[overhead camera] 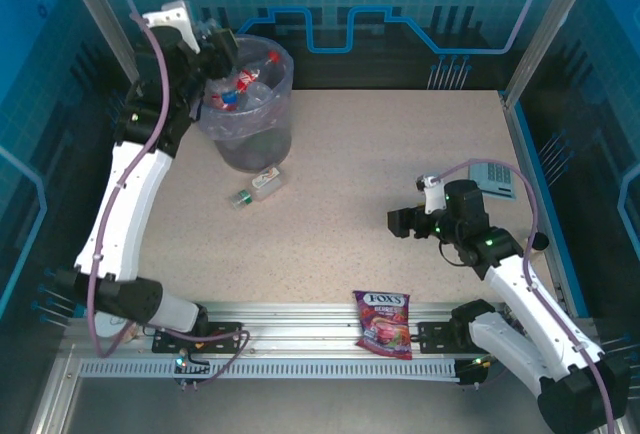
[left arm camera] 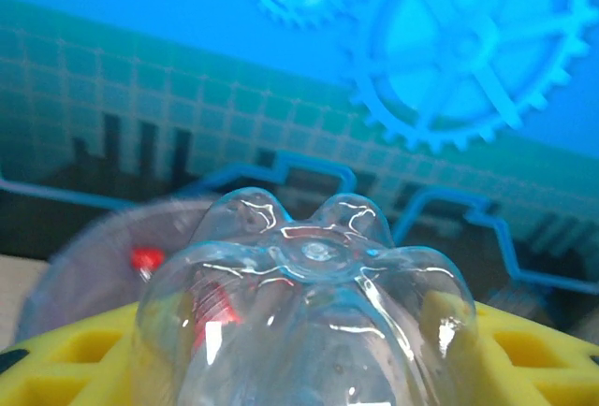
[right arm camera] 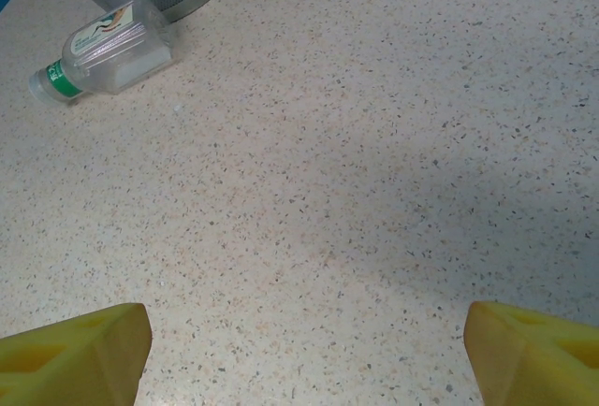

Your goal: Put the plastic bottles in the bin

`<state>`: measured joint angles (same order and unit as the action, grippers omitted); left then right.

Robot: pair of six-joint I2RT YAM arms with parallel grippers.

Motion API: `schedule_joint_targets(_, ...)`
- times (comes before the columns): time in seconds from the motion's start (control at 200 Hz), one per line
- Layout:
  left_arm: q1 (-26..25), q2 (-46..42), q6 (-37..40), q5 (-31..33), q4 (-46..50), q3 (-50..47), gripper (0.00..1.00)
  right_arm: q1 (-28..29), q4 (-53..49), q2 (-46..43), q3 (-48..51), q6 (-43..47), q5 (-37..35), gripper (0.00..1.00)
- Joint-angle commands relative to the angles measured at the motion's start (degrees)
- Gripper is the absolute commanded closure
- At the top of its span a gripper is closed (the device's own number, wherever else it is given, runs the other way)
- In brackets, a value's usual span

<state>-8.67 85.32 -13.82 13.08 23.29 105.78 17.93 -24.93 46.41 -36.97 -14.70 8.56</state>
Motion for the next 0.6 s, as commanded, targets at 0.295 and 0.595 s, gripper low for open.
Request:
schedule_joint_targets(0.295,5.8,21.3,8.8,1.5,2.6,18.8,0.39,-0.8,-5.4,-5.4,-0.2,-0.1,-1.7,0.12)
schedule_joint_targets(0.595,6.8,30.2,11.3,0.5,11.3,25.4,0.38,-0.8,-6.5,-6.9,0.0,0.1,-2.7,0.12)
